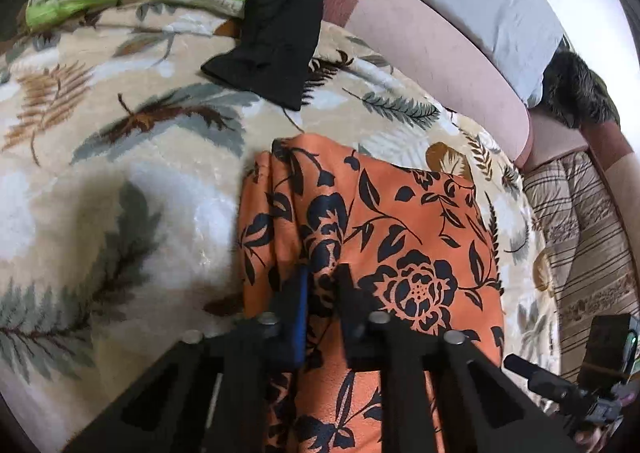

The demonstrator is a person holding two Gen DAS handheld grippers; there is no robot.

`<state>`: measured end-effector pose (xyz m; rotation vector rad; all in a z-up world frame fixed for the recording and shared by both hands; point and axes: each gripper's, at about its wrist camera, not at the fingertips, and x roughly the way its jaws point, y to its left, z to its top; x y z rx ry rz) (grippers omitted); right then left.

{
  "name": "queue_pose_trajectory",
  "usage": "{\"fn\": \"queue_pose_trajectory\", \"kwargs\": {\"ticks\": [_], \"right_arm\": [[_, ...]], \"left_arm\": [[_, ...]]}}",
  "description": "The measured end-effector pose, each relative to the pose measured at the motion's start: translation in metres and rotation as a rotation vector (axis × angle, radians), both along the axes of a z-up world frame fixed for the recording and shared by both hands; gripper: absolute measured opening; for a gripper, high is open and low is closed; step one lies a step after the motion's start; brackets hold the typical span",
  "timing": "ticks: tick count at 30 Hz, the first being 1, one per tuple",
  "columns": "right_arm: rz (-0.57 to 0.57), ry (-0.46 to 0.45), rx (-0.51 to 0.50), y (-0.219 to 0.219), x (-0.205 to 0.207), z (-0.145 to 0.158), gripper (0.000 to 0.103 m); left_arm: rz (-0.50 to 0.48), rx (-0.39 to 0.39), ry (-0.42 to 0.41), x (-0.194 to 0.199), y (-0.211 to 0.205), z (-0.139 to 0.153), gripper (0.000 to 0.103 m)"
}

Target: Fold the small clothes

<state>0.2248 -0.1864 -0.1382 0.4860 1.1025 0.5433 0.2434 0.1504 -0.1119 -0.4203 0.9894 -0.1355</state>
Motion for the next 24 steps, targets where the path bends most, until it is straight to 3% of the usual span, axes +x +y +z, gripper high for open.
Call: {"fn": "queue_pose_trajectory", "kwargs": {"ticks": [3, 6, 9, 12, 16, 17, 20, 24], "right_arm": [[0.002, 0.005, -0.002, -0.001, 0.003, -0.005, 0.085], [0.005, 0.01, -0.008, -0.003, 0.003, -0.01, 0.085], [0.004, 0.029, -0.019, -0.005, 0.007, -0.013, 0.085], [0.005, 0.003, -0.028, -0.006, 0.007, -0.006, 0.085], [-0.005, -0.008, -0.006, -0.004, 0.01, 0.002, 0.085], [0.003, -0.011, 0.006, -0.001, 0.011, 0.004, 0.085], [0.042, -0.005, 0.046, 0.011, 0.013, 0.003, 0.085], [0.047, 0.048, 0.04, 0.018, 0.018, -0.016, 0.086]], "left_arm": [[0.041, 0.081, -0.088, -0.017, -0.005, 0.018, 0.01], [0.061, 0.113, -0.011, -0.014, -0.006, -0.01, 0.011], [0.088, 0.097, -0.021, -0.018, 0.0, -0.012, 0.012], [0.069, 0.093, -0.01, -0.017, 0.0, -0.007, 0.02], [0.099, 0.059, 0.04, -0.011, 0.013, -0.019, 0.049], [0.106, 0.054, 0.045, -0.011, 0.015, -0.019, 0.05], [0.13, 0.075, 0.022, -0.018, 0.014, -0.002, 0.049], [0.077, 0.162, -0.118, -0.027, -0.01, 0.045, 0.048]]}}
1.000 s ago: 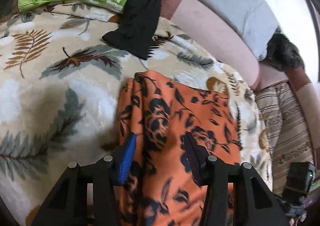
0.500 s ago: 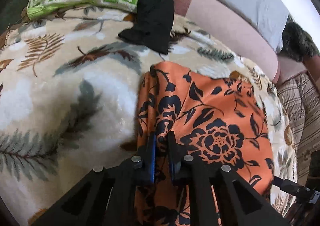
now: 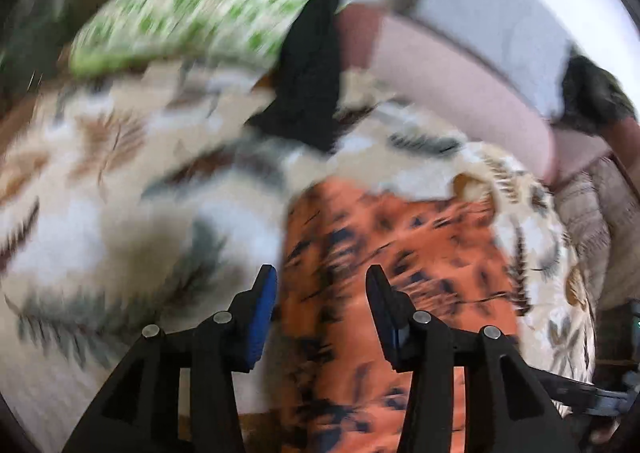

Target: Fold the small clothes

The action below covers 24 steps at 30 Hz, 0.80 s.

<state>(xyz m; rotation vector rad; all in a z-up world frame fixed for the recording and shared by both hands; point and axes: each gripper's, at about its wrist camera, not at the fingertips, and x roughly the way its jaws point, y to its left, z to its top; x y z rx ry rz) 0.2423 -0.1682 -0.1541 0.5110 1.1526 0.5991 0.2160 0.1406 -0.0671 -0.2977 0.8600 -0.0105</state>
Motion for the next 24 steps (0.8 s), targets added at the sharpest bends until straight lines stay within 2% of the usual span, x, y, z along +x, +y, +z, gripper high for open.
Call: {"fn": "queue_pose_trajectory", "kwargs": {"ticks": [2, 4, 5, 6, 7, 8, 9, 12, 15, 17, 19, 20, 22, 23, 24], "right_arm": [[-0.011, 0.008, 0.026, -0.004, -0.001, -0.003, 0.086], [-0.013, 0.017, 0.044, -0.007, 0.0, -0.004, 0.086], [-0.012, 0.017, 0.049, -0.009, -0.001, -0.003, 0.086], [-0.011, 0.014, 0.05, -0.01, -0.001, -0.002, 0.086], [-0.011, 0.011, 0.059, -0.013, -0.001, -0.001, 0.086], [-0.015, 0.011, 0.075, -0.017, 0.0, 0.0, 0.086], [-0.023, 0.014, 0.089, -0.022, 0.001, 0.0, 0.086], [-0.096, 0.052, 0.14, -0.043, 0.01, -0.008, 0.086], [-0.176, 0.142, 0.228, -0.057, 0.025, -0.028, 0.086], [-0.18, 0.209, 0.302, -0.055, 0.034, -0.043, 0.086], [-0.171, 0.244, 0.324, -0.046, 0.041, -0.052, 0.086], [-0.16, 0.262, 0.335, -0.041, 0.043, -0.056, 0.086], [-0.129, 0.267, 0.334, -0.03, 0.045, -0.057, 0.086], [-0.109, 0.256, 0.301, -0.025, 0.045, -0.055, 0.073], [-0.104, 0.243, 0.23, -0.022, 0.043, -0.051, 0.053]], "left_arm": [[-0.051, 0.028, -0.02, 0.007, -0.013, 0.008, 0.048], [-0.08, 0.043, 0.022, 0.024, -0.023, -0.004, 0.048], [-0.076, 0.083, 0.057, 0.032, -0.024, -0.014, 0.048], [-0.043, 0.173, 0.111, 0.042, -0.023, -0.031, 0.043], [-0.014, 0.22, 0.16, 0.049, -0.019, -0.046, 0.045], [-0.008, 0.187, 0.186, 0.05, -0.01, -0.059, 0.047], [0.011, 0.16, 0.176, 0.047, -0.002, -0.061, 0.055], [0.016, 0.208, 0.159, 0.041, -0.005, -0.048, 0.055], [0.008, 0.235, 0.111, 0.023, -0.015, -0.023, 0.055], [-0.02, 0.183, 0.065, 0.005, -0.021, -0.006, 0.055], [-0.06, 0.144, 0.048, -0.01, -0.03, 0.0, 0.055], [-0.075, 0.139, 0.053, -0.014, -0.034, -0.003, 0.055], [-0.058, 0.187, 0.156, -0.01, -0.036, -0.035, 0.058], [-0.049, 0.173, 0.192, -0.006, -0.031, -0.05, 0.06], [-0.033, 0.116, 0.201, -0.006, -0.023, -0.062, 0.067]]}}
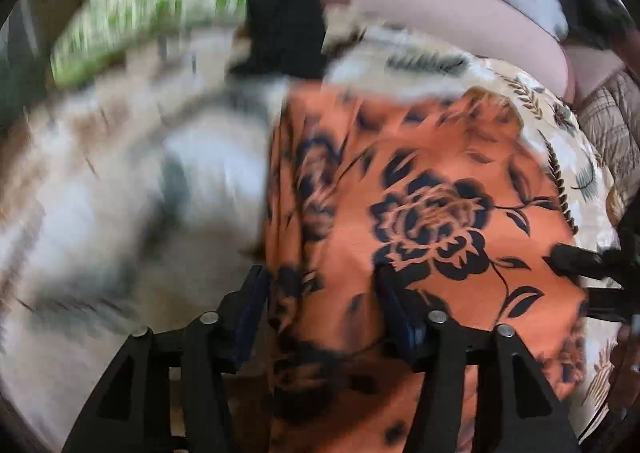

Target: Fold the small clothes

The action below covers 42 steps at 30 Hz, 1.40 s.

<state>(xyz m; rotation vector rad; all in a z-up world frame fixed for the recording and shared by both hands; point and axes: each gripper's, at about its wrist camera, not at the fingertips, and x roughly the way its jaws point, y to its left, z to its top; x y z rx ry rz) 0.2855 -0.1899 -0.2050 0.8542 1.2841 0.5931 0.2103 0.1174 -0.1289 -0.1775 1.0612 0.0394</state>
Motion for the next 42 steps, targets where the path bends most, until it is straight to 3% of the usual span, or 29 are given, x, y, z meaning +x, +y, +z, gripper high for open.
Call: {"fn": "queue_pose_trajectory", "kwargs": {"ticks": [2, 4, 6, 7, 9, 11, 12, 14, 16, 17, 18, 19, 22, 24, 26, 29, 31, 34, 35, 36, 37, 40, 42], "right_arm": [[-0.001, -0.033, -0.054, 0.004, -0.01, 0.02, 0.042], [0.024, -0.141, -0.115, 0.011, -0.02, 0.048, 0.041], [0.057, -0.114, -0.213, 0.019, -0.015, 0.035, 0.044], [0.078, -0.043, -0.258, 0.021, -0.01, 0.015, 0.049], [0.003, 0.016, -0.113, 0.003, -0.009, 0.005, 0.063], [-0.051, -0.044, -0.038, -0.01, -0.011, 0.023, 0.067], [-0.065, -0.07, -0.021, -0.014, -0.009, 0.029, 0.074], [-0.076, -0.068, 0.047, -0.017, 0.004, 0.031, 0.075], [-0.09, -0.007, 0.058, -0.014, 0.023, 0.015, 0.075], [-0.081, 0.064, 0.035, -0.01, 0.036, -0.005, 0.074], [-0.074, 0.116, 0.044, -0.006, 0.04, -0.016, 0.044], [-0.083, 0.128, 0.063, -0.004, 0.042, -0.017, 0.036], [-0.057, -0.086, -0.065, 0.014, 0.036, 0.027, 0.033], [-0.044, -0.046, -0.189, 0.022, 0.043, 0.011, 0.033], [-0.065, 0.001, -0.115, 0.016, 0.043, -0.003, 0.036], [-0.102, -0.018, -0.011, 0.004, 0.025, 0.017, 0.069], [-0.104, -0.051, -0.011, 0.0, 0.009, 0.026, 0.073], [-0.092, 0.034, 0.014, -0.004, -0.015, 0.01, 0.075], [-0.056, 0.05, -0.008, -0.001, -0.018, 0.005, 0.072], [-0.003, 0.031, -0.066, 0.005, -0.022, 0.003, 0.04], [0.015, -0.005, -0.134, 0.011, -0.025, 0.008, 0.04], [0.001, -0.055, -0.197, 0.017, -0.029, 0.027, 0.039], [0.021, -0.04, -0.227, 0.022, -0.025, 0.022, 0.046]], "left_arm": [[0.02, -0.001, -0.019, -0.003, 0.005, 0.002, 0.071], [0.006, 0.048, -0.028, -0.003, -0.001, 0.003, 0.071], [0.011, 0.023, -0.023, -0.002, 0.0, -0.001, 0.071], [0.017, 0.014, -0.021, -0.003, 0.0, -0.001, 0.071], [0.015, 0.015, -0.021, -0.003, 0.0, 0.001, 0.071], [0.01, 0.024, -0.026, -0.003, -0.003, 0.0, 0.071], [0.011, 0.024, -0.028, -0.003, -0.003, -0.001, 0.071], [0.013, 0.016, -0.029, -0.003, -0.002, -0.002, 0.071], [0.017, 0.011, -0.027, -0.003, -0.001, -0.002, 0.072], [0.017, 0.011, -0.025, -0.003, -0.001, -0.001, 0.072], [0.014, 0.013, -0.025, -0.003, 0.0, -0.002, 0.072], [0.01, 0.013, -0.029, -0.003, 0.0, -0.002, 0.072], [0.013, 0.018, -0.039, -0.003, 0.001, -0.005, 0.076], [0.01, 0.015, -0.035, -0.002, 0.0, -0.005, 0.077], [0.011, 0.018, -0.036, -0.003, 0.001, -0.004, 0.076], [0.012, 0.006, -0.033, -0.002, 0.003, -0.004, 0.077], [0.019, -0.012, -0.033, -0.003, 0.005, -0.004, 0.076], [0.031, -0.057, -0.029, -0.003, 0.01, -0.003, 0.076], [0.039, -0.087, -0.027, -0.004, 0.013, -0.001, 0.076], [0.055, -0.121, -0.028, -0.008, 0.017, 0.004, 0.075], [0.073, -0.144, -0.041, -0.014, 0.021, 0.012, 0.075], [0.086, -0.231, -0.118, -0.047, 0.039, 0.035, 0.076], [0.116, -0.321, -0.095, -0.068, 0.05, 0.03, 0.075]]}}
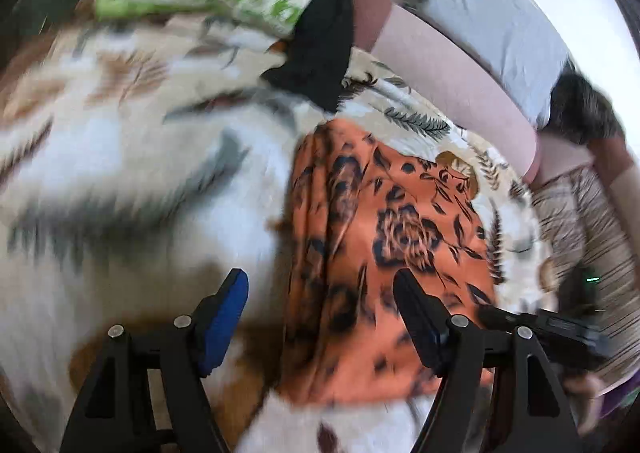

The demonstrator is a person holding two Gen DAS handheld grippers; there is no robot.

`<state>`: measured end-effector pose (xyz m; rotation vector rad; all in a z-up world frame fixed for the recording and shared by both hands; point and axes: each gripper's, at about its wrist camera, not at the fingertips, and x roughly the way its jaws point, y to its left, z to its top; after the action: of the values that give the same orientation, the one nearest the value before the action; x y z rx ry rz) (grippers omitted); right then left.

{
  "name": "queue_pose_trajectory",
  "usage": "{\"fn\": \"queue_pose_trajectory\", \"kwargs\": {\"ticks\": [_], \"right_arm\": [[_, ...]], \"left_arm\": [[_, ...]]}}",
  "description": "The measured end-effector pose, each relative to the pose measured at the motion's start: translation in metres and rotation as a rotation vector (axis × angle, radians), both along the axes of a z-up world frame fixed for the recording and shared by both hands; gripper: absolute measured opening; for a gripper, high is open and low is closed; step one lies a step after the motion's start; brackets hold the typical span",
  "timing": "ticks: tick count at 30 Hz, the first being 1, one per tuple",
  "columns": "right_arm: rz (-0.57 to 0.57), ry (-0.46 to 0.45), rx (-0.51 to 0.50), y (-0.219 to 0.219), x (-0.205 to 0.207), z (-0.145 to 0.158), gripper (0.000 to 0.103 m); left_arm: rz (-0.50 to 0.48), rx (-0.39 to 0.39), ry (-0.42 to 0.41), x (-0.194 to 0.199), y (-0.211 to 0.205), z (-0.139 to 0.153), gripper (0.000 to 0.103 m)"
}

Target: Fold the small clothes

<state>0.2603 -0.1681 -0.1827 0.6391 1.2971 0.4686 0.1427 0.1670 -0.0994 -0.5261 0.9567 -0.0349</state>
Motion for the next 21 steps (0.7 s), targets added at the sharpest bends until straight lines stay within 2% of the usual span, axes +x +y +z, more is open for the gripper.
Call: {"fn": "queue_pose_trajectory", "kwargs": {"ticks": [1, 2, 3, 4, 5, 6, 7, 8, 11, 12, 15, 17, 19, 21], "right_arm": [[-0.013, 0.019, 0.024, -0.002, 0.001, -0.005, 0.049], [-0.033, 0.039, 0.047, -0.001, 0.001, -0.009, 0.061], [-0.046, 0.043, 0.07, -0.012, -0.006, -0.012, 0.062], [-0.048, 0.036, 0.072, -0.017, -0.012, -0.012, 0.062], [-0.044, 0.033, 0.067, -0.016, -0.016, -0.011, 0.064], [-0.033, 0.031, 0.061, -0.017, -0.017, -0.011, 0.065], [-0.015, 0.029, 0.048, -0.019, -0.019, -0.011, 0.066], [-0.003, 0.023, 0.037, -0.017, -0.02, -0.01, 0.066], [0.0, 0.031, 0.04, -0.016, -0.018, -0.013, 0.067], [-0.004, 0.04, 0.051, -0.017, -0.017, -0.016, 0.067], [0.009, 0.047, 0.056, -0.019, -0.014, -0.016, 0.068], [0.028, 0.026, 0.035, -0.018, -0.012, -0.01, 0.069], [0.026, -0.015, 0.024, -0.019, -0.006, -0.001, 0.069], [0.021, -0.045, 0.038, -0.019, 0.001, 0.006, 0.069]], "left_arm": [[-0.002, -0.043, 0.024, -0.005, 0.002, -0.008, 0.075], [-0.007, -0.076, 0.05, -0.009, 0.004, -0.019, 0.075], [-0.003, -0.087, 0.088, -0.011, 0.005, -0.031, 0.074], [-0.002, -0.101, 0.114, -0.011, 0.006, -0.043, 0.064], [0.001, -0.096, 0.101, -0.012, 0.008, -0.048, 0.059], [0.0, -0.107, 0.098, -0.013, 0.009, -0.047, 0.043], [-0.006, -0.161, 0.097, -0.012, 0.011, -0.048, 0.02], [-0.013, -0.227, 0.107, -0.012, 0.011, -0.049, 0.02], [-0.046, -0.111, 0.093, -0.014, -0.002, -0.046, 0.026], [-0.042, -0.1, 0.098, -0.014, -0.003, -0.048, 0.034], [-0.034, -0.088, 0.107, -0.012, -0.001, -0.035, 0.041], [-0.063, -0.03, 0.038, -0.005, -0.003, -0.012, 0.044], [-0.093, 0.019, -0.007, 0.011, -0.005, 0.002, 0.068], [-0.119, 0.03, -0.016, 0.038, -0.003, 0.002, 0.069]]}}
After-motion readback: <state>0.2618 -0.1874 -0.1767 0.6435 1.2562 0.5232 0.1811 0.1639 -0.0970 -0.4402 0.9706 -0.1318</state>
